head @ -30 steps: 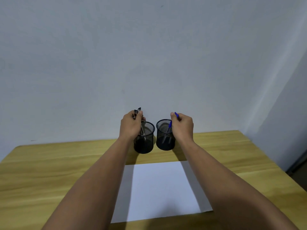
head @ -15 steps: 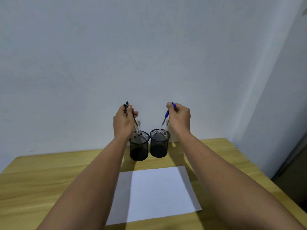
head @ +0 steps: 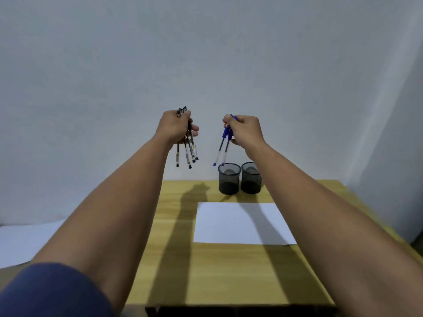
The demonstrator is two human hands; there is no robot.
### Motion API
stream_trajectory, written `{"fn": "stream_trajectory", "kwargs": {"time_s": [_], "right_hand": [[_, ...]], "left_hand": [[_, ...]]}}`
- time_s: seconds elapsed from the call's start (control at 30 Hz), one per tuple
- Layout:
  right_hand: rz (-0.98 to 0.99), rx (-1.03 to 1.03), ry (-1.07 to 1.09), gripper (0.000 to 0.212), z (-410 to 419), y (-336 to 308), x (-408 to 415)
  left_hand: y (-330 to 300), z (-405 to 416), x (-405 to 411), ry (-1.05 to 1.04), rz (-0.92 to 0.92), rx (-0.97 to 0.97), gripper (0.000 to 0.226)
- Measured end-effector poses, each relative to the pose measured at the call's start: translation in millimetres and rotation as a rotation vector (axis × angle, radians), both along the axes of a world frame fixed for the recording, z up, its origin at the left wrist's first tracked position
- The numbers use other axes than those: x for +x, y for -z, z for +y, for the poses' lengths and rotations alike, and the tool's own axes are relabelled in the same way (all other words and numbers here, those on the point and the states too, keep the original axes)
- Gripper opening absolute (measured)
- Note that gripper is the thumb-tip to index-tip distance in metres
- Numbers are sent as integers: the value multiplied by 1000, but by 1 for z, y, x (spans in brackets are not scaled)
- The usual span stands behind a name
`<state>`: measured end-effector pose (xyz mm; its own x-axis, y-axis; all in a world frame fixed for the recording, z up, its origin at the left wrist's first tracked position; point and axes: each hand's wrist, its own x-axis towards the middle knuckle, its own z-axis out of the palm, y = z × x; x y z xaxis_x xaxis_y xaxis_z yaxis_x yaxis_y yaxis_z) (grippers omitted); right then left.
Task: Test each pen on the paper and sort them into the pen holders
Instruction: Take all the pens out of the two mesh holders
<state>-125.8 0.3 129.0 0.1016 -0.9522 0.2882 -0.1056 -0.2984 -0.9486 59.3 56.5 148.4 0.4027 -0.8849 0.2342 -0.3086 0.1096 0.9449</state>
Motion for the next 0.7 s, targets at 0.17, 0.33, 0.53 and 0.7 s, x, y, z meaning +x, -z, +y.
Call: {"fn": "stream_trajectory", "kwargs": {"time_s": [0.17, 0.33, 0.53, 0.7], "right_hand": [[97, 157, -184, 32, 28, 38, 50], [217, 297, -239, 26, 11, 110, 97], [376, 391, -249, 30, -16, 190, 143], [585, 281, -220, 33, -27, 217, 170]], "left_hand": [[35, 36, 34, -57, 2, 193, 32], [109, 31, 67, -59, 36, 438, 34], [185, 6, 111, -98, -46, 634, 31], [219, -11, 143, -168, -323, 733, 38]]}}
